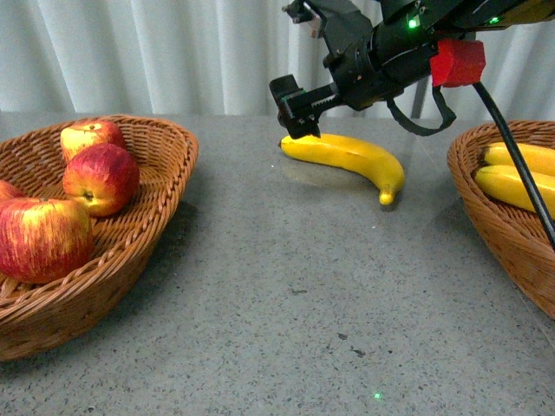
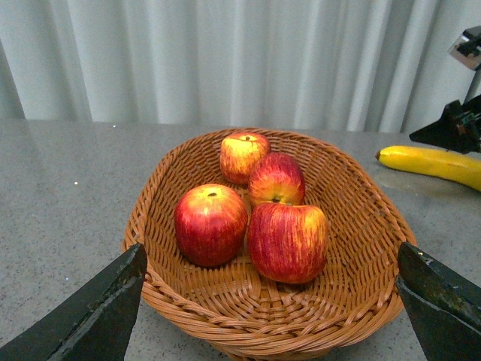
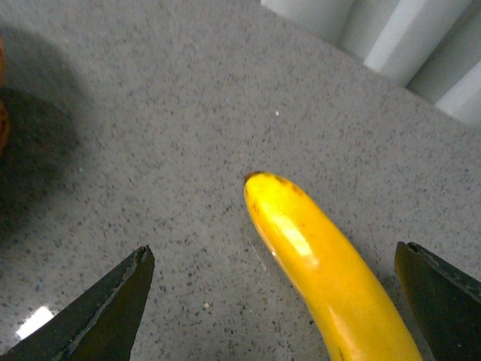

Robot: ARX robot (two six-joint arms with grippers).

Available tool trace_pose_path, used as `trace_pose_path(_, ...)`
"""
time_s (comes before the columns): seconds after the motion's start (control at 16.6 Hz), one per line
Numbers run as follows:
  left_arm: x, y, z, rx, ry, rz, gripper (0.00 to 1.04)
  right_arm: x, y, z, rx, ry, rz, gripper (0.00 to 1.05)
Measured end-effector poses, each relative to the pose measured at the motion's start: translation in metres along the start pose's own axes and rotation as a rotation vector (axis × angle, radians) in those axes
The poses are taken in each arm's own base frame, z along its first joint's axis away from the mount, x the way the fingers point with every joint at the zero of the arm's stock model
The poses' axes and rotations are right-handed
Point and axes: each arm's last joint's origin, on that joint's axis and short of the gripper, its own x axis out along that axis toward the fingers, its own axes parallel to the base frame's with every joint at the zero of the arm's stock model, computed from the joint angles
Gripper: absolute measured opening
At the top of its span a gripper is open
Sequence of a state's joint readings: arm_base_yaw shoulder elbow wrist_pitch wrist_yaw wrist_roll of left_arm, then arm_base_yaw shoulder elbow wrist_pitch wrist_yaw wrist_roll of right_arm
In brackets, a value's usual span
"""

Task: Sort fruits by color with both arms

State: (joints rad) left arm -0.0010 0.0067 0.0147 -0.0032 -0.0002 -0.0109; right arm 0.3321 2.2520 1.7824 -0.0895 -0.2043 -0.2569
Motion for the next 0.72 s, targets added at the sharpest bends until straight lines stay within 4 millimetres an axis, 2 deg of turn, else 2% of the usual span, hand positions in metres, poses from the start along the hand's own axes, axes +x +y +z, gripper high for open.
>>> trace_pose_path(0.48, 0.000, 0.000, 0.000, 0.000, 0.000, 0.000, 0.98, 0.012, -0.007, -0.001, -0.037, 0.052, -0.030, 0.98)
trace_pose_path(0.72, 0.000, 0.000, 0.000, 0.000, 0.000, 0.000, 0.98, 0.022, -0.021, -0.004, -0.081, 0.139, -0.029, 0.98)
